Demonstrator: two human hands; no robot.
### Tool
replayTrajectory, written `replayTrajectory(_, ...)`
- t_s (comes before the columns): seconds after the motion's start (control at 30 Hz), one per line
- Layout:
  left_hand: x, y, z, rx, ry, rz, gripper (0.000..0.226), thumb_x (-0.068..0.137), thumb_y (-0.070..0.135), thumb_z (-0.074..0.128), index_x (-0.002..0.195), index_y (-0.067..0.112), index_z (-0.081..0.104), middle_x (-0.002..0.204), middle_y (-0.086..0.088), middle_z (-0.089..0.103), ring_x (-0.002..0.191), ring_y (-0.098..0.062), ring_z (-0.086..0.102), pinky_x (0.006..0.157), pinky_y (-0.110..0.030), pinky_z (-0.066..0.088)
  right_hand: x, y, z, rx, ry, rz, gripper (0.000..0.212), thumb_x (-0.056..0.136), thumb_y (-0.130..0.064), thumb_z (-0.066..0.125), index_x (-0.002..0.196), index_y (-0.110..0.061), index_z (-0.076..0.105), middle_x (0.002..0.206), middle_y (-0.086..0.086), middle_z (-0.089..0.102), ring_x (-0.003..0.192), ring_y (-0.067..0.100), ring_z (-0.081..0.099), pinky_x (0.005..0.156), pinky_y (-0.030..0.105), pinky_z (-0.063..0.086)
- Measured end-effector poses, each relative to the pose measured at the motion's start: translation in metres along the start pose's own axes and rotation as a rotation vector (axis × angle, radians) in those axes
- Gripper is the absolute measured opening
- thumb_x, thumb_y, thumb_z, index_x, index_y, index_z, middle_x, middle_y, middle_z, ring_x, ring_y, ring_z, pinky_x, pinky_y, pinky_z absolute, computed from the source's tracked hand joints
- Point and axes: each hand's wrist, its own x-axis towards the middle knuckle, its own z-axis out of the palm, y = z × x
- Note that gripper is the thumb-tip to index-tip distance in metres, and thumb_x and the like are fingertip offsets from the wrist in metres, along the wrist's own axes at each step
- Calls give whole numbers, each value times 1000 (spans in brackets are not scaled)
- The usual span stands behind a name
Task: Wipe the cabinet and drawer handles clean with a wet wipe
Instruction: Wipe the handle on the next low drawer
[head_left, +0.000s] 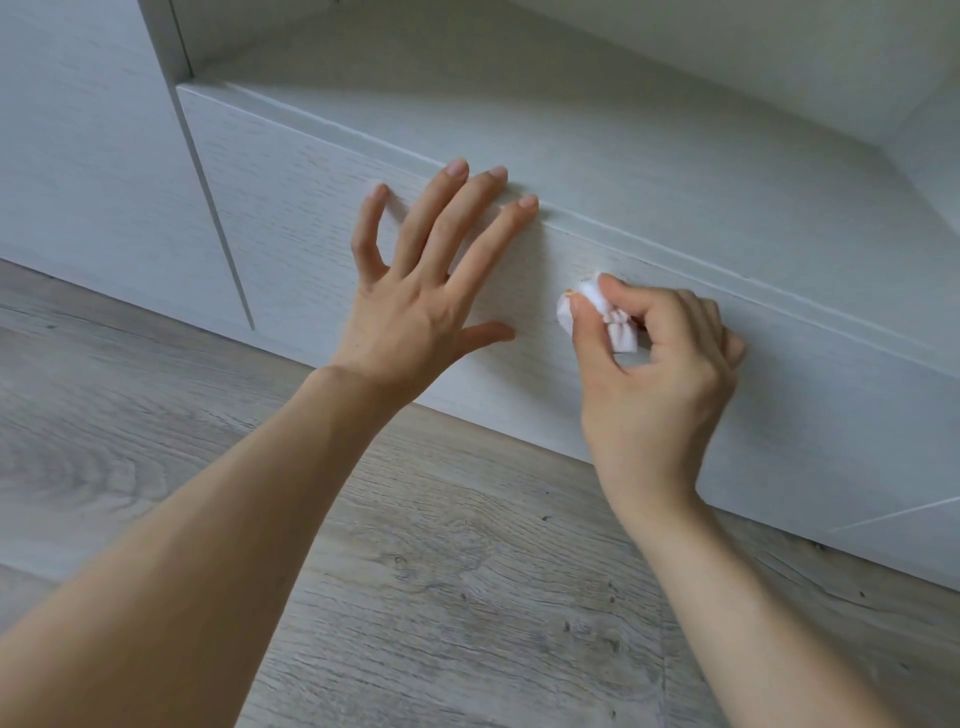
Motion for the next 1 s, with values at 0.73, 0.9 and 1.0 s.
replayTrajectory(0.73,0,-2,-1,43,0,4,100,68,55,76,145,18,24,148,-13,37,139,-25,18,106,-51,9,-10,33,-31,-13,47,20,10,84,-21,71,88,-12,71,78,-16,54,82,15,52,75,42,37)
replayTrajectory(0.9,-1,2,-4,15,-43,-23,98,72,53,74,146,18,22,151,-14,32,141,-26,14,108,-56,12,-16,48,-44,-87,57,25,14,87,-22,68,96,-13,73,84,-15,59,84,21,54,74,37,37)
replayTrajectory(1.0,-1,1,-6,3,-64,-27,97,73,49,75,147,18,20,151,-14,30,141,-25,13,108,-57,12,-19,54,-50,-35,110,121,14,86,-15,69,98,-8,71,86,-10,60,79,13,50,75,26,41)
